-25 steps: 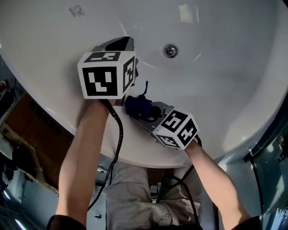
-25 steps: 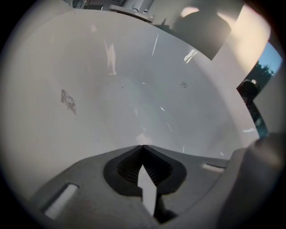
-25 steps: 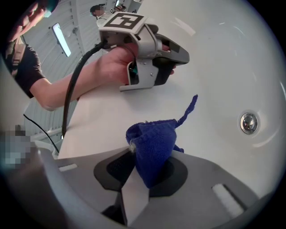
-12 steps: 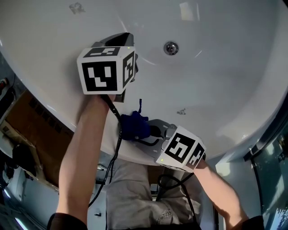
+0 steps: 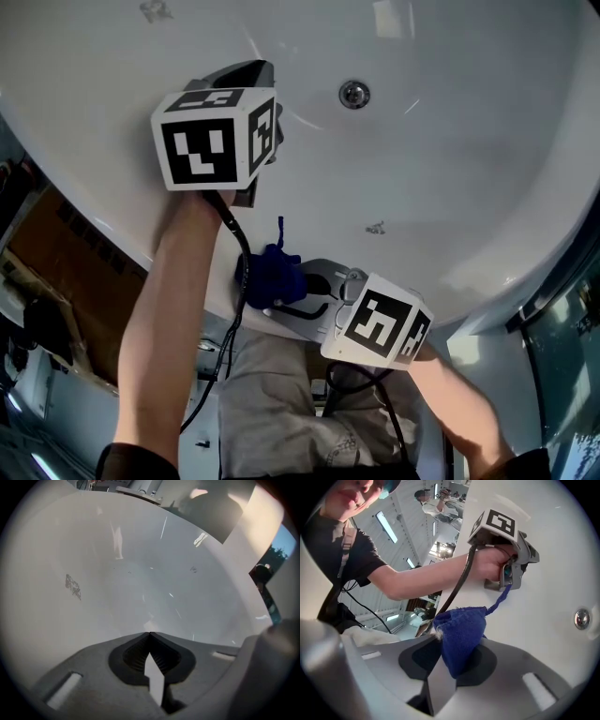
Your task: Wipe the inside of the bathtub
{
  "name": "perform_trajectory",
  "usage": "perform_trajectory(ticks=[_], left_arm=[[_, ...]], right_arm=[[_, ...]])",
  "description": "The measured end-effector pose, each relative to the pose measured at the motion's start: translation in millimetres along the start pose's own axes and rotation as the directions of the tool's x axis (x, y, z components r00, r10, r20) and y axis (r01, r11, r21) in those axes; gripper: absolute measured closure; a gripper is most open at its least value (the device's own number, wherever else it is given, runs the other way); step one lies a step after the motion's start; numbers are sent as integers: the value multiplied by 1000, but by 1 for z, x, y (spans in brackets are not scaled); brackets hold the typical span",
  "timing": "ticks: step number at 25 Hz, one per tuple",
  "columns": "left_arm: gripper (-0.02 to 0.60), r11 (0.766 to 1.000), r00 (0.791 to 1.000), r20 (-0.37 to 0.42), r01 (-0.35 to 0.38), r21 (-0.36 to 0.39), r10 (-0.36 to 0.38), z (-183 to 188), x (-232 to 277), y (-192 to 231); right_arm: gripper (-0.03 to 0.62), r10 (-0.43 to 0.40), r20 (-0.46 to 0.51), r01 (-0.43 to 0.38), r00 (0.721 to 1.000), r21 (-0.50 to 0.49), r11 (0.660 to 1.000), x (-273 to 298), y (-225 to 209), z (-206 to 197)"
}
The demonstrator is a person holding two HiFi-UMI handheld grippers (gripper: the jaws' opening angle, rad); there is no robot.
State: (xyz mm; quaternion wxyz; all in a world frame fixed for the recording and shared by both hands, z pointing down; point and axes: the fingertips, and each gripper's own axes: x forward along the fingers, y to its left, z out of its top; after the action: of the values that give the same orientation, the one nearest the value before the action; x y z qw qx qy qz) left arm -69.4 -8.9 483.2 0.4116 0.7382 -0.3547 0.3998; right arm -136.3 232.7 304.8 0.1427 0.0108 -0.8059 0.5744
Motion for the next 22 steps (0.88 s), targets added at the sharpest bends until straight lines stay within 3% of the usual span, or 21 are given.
perform_trajectory(ticks=[6,13,17,22], left_arm=[[578,1000,1000,2,-1,0,1,1,0,-1],[578,1000,1000,-5,1,-13,-1,-4,0,0],[578,1000,1000,-11,1,-10,-1,-3,3,0],[578,1000,1000,-22,5,-5,-5,-6,4,-2]], right_arm=[[507,-162,122,159,979,32,987,-27,-56,19],[507,-332,77,332,940,5,943,-63,-134,20],[507,-392,69,393,917,-5,919,-79,-173,27],[507,-445,82,442,892,52,895,-86,-212,25]])
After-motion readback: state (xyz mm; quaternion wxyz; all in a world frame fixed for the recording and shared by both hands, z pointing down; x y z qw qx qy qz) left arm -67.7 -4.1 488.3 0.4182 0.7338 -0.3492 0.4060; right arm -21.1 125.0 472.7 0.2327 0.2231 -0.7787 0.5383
